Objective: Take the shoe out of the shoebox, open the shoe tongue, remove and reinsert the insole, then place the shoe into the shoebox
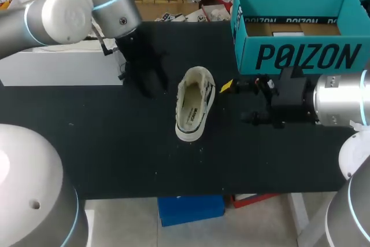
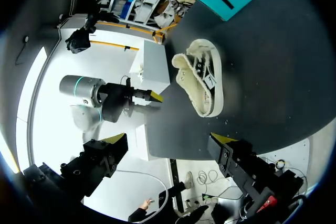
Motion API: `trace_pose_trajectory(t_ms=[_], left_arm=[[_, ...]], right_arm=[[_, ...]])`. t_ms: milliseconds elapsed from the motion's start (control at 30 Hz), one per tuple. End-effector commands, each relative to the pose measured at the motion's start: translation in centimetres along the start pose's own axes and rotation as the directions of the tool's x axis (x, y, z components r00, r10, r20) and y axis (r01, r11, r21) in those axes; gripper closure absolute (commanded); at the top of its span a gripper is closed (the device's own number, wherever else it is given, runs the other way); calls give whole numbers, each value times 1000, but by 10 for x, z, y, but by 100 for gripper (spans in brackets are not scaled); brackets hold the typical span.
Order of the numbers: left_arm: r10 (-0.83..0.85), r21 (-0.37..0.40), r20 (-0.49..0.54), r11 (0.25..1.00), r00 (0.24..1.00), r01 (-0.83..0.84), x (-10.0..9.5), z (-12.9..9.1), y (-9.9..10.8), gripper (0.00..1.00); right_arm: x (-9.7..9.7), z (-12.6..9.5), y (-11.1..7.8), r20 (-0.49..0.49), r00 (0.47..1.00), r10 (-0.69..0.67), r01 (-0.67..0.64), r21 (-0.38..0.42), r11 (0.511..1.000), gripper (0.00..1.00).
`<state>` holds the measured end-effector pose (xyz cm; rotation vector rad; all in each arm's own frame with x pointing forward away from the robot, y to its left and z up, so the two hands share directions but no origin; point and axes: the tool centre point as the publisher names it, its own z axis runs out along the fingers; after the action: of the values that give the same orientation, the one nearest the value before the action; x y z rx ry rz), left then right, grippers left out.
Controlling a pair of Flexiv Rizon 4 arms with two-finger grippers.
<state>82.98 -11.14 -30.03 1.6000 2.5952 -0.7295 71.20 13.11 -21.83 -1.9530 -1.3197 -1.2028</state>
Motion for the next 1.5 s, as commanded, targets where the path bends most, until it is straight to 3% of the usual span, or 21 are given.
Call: trace_pose_trajectory(t_ms=[33,400,467,633,867,1000,1133,1500], left_arm=[[2,-39,17,999,1000,-2,12,-12,-7,0],[2,-39,17,999,1000,-2,12,-12,-7,0],[-142,-1,46,990,989,142,13,-9,-3,0],[-449,89,124,893,885,441,8,-20,13,0],[-688,224,184,724,702,652,9,-37,35,0],[-747,297,218,664,628,686,13,-40,44,0],[-759,339,251,650,601,680,16,-40,48,0],[-754,352,288,656,590,668,9,-40,54,0]], right_arm=[[0,1,0,0,1000,0,0,1,1000,0],[0,1,0,0,1000,0,0,1,1000,0],[0,1,0,0,1000,0,0,1,1000,0],[0,1,0,0,1000,0,0,1,1000,0],[0,1,0,0,1000,0,0,1,1000,0],[0,1,0,0,1000,0,0,1,1000,0],[0,1,0,0,1000,0,0,1,1000,0],[0,1,0,0,1000,0,0,1,1000,0]])
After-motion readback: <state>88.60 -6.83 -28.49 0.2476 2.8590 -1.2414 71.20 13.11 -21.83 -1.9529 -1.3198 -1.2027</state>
